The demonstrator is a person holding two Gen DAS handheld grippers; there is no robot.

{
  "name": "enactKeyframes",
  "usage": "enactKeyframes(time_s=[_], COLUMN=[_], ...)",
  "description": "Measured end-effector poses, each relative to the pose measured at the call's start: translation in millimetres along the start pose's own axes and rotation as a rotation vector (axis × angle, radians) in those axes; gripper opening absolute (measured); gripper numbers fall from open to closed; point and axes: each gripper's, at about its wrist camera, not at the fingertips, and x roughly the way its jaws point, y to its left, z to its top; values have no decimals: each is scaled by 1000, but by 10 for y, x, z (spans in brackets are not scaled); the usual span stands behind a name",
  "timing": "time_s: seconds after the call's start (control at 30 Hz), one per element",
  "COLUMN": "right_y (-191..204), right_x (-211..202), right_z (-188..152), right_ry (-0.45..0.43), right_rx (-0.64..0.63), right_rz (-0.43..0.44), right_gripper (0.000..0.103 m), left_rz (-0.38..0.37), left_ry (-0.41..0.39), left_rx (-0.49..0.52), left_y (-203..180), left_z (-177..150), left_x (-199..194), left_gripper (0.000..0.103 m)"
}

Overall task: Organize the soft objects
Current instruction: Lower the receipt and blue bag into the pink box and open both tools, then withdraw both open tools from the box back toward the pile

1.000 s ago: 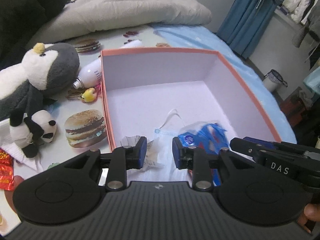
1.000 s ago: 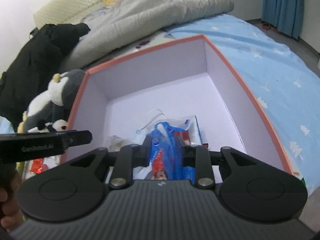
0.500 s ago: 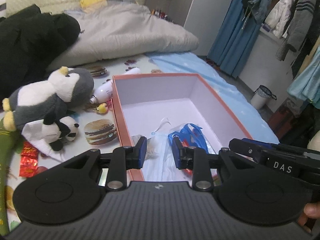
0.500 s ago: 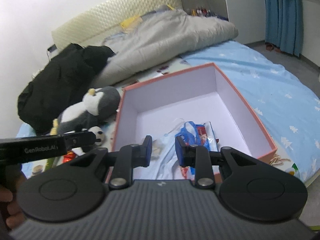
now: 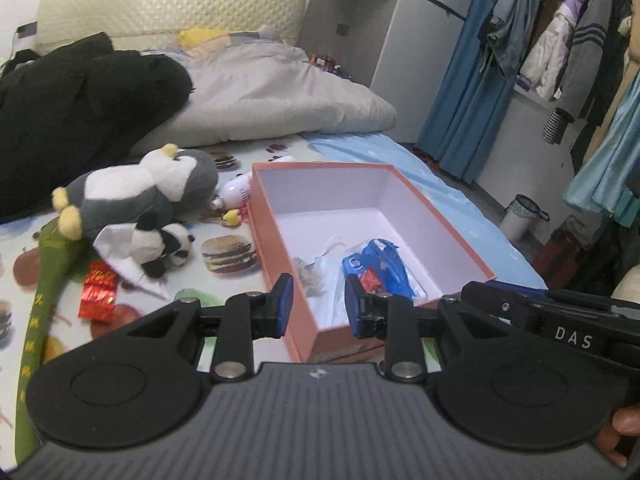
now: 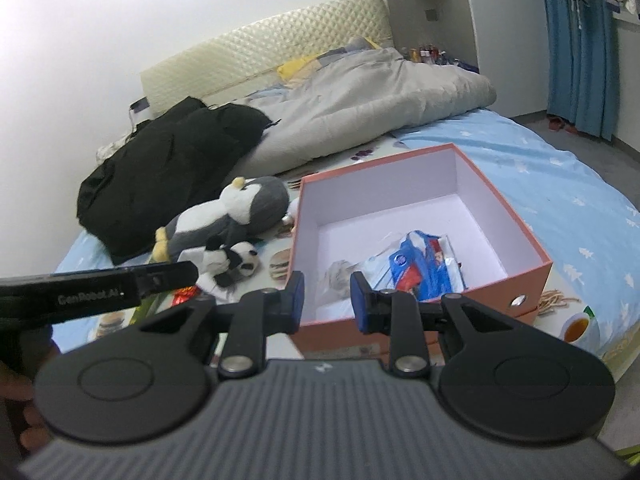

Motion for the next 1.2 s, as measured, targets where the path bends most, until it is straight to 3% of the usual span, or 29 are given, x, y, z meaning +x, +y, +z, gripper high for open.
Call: enactKeyframes(time_s=[0.1, 0.73, 0.97, 1.2], right_y=[94, 686, 885, 1020], right_x=[-31, -5, 179, 613], right_z=[-109, -603, -715, -754], right_ry=[4, 85, 140, 214], right_rx=[-8, -111, -158, -176], right_rz=[16, 153, 173, 179], right_gripper=[30, 30, 30, 30], left_rz=[18, 168, 218, 255], left_ry=[-10, -48, -28, 27], left_rx=[-16, -102, -156, -234], left_y=[79, 713, 1028, 1406], left_z=[-138, -726, -870, -961], left_x=[-137, -622, -541, -175], left_gripper=[41, 49, 53, 53])
